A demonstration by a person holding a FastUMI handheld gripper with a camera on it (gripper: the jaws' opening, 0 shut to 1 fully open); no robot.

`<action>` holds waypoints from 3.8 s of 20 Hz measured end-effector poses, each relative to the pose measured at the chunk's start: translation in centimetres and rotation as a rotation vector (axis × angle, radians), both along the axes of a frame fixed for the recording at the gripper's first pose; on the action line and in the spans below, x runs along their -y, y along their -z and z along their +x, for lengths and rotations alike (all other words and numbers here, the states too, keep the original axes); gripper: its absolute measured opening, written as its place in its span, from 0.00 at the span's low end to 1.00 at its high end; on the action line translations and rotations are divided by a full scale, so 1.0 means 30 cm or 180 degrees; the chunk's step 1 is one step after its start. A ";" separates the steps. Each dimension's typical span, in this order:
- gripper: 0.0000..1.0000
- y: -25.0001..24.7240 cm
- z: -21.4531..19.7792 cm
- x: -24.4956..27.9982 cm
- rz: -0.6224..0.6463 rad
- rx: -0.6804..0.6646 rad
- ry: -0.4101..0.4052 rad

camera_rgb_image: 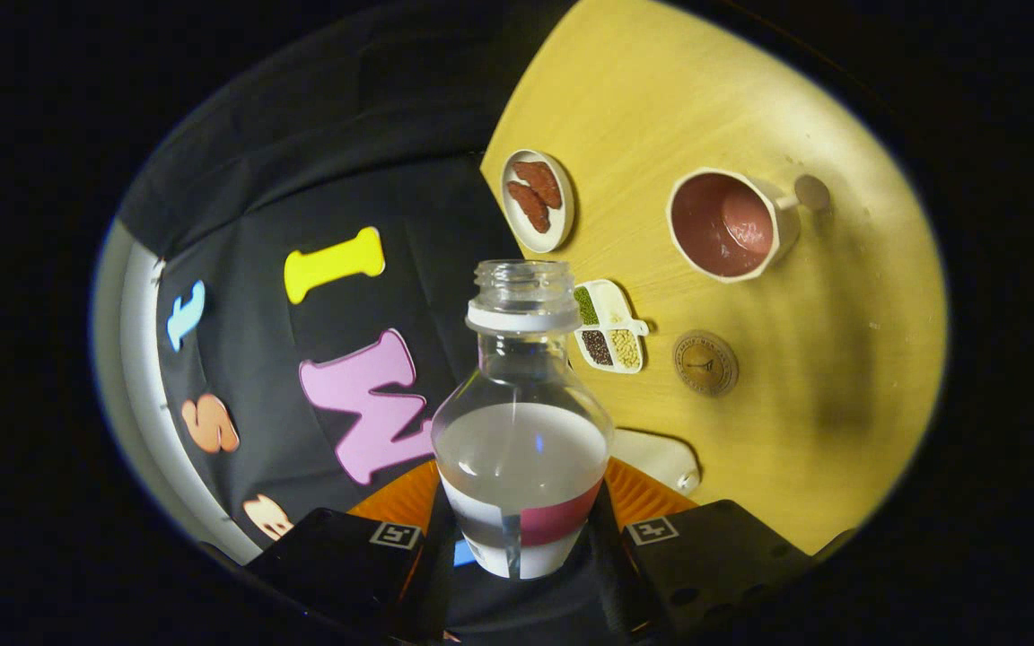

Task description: Take the bottle from table, then pour the juice into the cup, finally place the bottle on the coaster

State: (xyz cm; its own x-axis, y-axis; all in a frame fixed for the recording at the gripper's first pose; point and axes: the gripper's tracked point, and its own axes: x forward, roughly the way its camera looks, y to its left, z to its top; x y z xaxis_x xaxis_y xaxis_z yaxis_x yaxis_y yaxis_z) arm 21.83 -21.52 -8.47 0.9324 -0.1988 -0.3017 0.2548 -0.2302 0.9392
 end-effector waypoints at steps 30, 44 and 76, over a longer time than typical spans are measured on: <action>0.68 0.237 0.165 -0.167 -0.5549 -0.1202 -0.0938; 0.69 0.446 0.424 -0.076 -0.5582 -0.1400 -0.1157; 0.97 0.267 0.034 -0.226 -0.5491 -0.1190 -0.1028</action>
State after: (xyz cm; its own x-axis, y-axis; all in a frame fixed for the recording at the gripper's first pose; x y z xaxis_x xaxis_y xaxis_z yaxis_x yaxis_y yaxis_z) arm 22.85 -14.73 -16.50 0.9321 -0.3278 -0.1543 0.3203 0.9446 -0.0716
